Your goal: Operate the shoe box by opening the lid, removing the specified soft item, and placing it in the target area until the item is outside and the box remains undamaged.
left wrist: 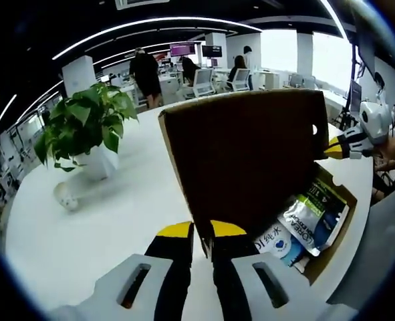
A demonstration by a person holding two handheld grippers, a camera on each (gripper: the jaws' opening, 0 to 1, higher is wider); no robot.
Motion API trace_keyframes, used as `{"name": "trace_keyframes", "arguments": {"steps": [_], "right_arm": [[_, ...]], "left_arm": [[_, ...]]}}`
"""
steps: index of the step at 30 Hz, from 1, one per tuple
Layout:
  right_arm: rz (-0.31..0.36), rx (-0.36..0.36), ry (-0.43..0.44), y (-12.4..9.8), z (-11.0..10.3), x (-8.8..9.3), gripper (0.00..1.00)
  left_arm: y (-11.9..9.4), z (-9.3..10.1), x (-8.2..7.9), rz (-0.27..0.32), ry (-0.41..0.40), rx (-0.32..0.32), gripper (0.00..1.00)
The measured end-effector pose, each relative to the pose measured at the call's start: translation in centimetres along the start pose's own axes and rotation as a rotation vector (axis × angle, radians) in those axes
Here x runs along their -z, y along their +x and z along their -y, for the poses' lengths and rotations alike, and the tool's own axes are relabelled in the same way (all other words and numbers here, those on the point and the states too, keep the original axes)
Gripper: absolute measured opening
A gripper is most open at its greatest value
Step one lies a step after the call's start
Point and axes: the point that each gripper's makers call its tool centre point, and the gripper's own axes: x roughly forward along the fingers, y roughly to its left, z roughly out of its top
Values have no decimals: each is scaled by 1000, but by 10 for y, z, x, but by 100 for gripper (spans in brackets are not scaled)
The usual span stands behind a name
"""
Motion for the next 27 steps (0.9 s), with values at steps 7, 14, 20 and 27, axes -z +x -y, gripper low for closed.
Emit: {"name": "trace_keyframes", "arguments": {"steps": [7, 14, 20, 27], "right_arm": [[-4, -2, -9, 1, 1, -1, 0], [-4, -2, 2, 2, 2, -2, 0], [-1, -4, 10, 3, 4, -3, 0], [4, -1, 29, 6, 7, -5, 0]], "left_arm": [[1, 1, 14, -19, -25, -11, 6], [6, 3, 23, -30, -55, -15, 1], [7, 2, 21, -27, -44, -18, 1], [10, 0, 17, -28, -47, -16, 1]]}}
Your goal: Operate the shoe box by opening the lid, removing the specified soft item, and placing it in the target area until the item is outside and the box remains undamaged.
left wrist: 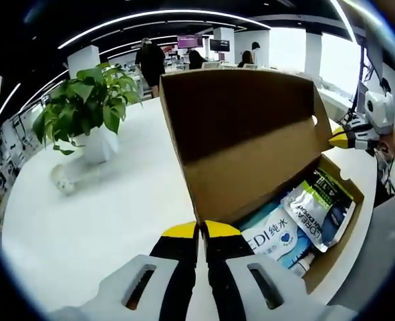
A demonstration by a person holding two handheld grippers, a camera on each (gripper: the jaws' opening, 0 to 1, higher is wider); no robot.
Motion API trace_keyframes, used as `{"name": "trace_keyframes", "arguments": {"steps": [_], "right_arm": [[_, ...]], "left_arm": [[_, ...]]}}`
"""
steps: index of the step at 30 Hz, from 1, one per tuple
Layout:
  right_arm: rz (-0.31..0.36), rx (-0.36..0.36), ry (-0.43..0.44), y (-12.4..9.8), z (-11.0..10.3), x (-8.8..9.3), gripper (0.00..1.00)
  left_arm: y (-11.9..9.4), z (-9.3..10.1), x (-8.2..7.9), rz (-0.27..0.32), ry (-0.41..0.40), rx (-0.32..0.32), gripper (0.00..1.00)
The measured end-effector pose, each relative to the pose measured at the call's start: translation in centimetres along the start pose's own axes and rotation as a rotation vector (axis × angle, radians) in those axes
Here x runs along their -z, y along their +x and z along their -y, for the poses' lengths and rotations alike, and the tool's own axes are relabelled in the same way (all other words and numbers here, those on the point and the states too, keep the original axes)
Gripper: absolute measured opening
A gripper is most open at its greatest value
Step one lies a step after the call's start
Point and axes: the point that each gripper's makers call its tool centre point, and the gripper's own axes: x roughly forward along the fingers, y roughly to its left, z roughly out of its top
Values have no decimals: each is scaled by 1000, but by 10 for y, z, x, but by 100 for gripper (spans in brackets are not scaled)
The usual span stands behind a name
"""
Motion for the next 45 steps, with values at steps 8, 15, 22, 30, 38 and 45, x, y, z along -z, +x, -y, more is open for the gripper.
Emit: {"name": "trace_keyframes", "arguments": {"steps": [8, 15, 22, 30, 38, 45], "right_arm": [[0, -3, 0, 4, 4, -2, 0], [-3, -6, -3, 8, 6, -2, 0], [-6, -8, 4, 11, 8, -3, 0], [-6, -7, 31, 14, 10, -4, 0], [-13, -9, 32, 17, 13, -4, 0], [-21, -10, 60, 24, 15, -3, 0]], "left_arm": [[4, -2, -4, -18, -6, 11, 1], [6, -4, -6, -35, -45, 26, 0], [6, -4, -5, -67, -43, 40, 0], [12, -8, -7, -56, -45, 31, 1], [17, -10, -9, -52, -47, 26, 1], [25, -14, -10, -55, -49, 17, 1]]}}
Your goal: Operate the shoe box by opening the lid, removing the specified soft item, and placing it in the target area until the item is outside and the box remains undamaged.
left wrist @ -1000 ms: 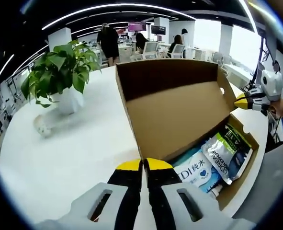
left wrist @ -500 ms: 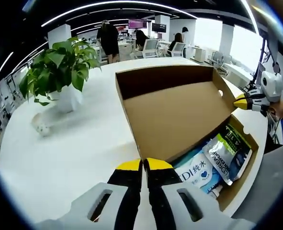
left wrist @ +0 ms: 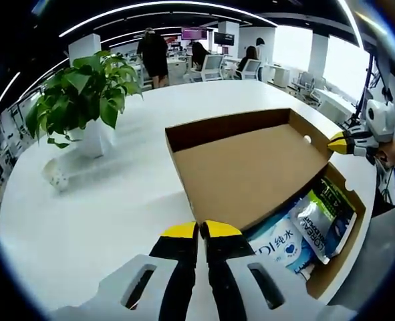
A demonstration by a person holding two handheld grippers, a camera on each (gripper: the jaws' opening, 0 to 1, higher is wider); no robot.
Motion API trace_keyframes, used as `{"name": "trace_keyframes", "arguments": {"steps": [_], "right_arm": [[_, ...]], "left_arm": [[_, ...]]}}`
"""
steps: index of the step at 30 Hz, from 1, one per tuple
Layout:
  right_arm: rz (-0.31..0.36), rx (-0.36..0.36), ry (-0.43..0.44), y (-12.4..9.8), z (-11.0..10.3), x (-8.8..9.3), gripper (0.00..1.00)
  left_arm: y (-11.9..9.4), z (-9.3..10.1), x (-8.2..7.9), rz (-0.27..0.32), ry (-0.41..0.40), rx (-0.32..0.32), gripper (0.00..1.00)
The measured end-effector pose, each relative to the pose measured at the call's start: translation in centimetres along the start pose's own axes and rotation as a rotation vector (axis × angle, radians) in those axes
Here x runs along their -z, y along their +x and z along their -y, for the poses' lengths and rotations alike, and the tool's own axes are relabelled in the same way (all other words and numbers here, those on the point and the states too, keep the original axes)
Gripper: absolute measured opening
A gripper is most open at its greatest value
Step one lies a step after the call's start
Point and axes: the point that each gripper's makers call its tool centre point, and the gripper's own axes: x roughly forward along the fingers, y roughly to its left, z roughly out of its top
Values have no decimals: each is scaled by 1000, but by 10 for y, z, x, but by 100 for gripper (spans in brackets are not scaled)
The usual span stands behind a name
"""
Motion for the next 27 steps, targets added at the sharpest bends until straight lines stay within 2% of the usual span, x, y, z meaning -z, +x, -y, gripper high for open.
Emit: {"name": "trace_keyframes", "arguments": {"steps": [9, 27], "right_arm": [[-10, -1, 9, 5, 2, 2, 0], [-31, 3, 23, 12, 6, 5, 0]], "left_arm": [[8, -5, 0, 2, -23, -5, 2], [14, -3, 2, -6, -74, -12, 2]]}}
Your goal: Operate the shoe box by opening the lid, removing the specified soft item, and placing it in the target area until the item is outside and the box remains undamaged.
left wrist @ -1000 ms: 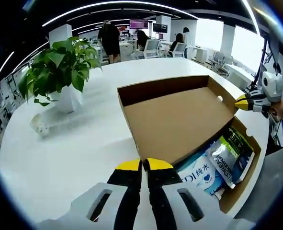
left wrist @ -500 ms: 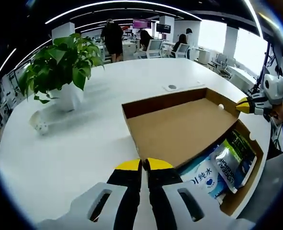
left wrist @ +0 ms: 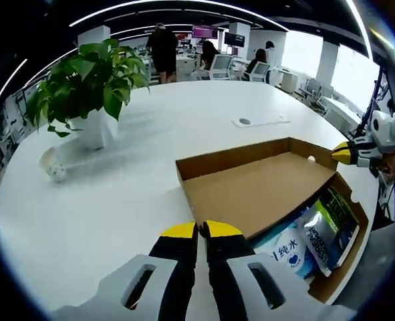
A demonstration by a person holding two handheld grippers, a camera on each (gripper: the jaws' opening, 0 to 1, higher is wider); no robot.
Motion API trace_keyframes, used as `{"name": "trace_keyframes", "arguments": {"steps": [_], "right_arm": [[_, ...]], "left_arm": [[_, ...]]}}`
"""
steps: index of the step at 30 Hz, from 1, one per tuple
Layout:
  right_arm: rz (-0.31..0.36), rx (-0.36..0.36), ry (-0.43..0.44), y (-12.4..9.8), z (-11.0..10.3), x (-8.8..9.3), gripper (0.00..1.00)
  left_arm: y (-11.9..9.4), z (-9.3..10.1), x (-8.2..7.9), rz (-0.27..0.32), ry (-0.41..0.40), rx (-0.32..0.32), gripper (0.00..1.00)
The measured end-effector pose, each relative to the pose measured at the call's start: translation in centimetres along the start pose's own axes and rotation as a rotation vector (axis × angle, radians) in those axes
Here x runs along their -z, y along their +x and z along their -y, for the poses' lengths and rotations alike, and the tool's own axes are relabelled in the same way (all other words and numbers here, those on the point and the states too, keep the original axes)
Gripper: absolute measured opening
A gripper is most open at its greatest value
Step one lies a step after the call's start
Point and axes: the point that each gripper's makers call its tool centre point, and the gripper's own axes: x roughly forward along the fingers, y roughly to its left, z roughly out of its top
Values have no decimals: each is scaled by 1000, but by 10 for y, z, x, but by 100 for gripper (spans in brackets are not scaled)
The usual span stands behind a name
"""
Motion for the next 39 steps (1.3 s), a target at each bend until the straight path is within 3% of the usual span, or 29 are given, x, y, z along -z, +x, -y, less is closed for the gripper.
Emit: {"name": "trace_keyframes", "arguments": {"steps": [10, 17, 26, 39], "right_arm": [[-7, -4, 1, 0, -1, 0, 2], [-5, -21, 28, -7, -1, 2, 3], [4, -52, 23, -19, -11, 1, 14], [10, -118, -20, -44, -33, 12, 30]], "left_arm": [[-1, 2, 1, 12, -8, -6, 3], [-7, 9, 8, 6, 32, 5, 6], [-24, 17, 8, 32, 63, 6, 11], [-41, 51, 18, 36, 130, 69, 17]]}}
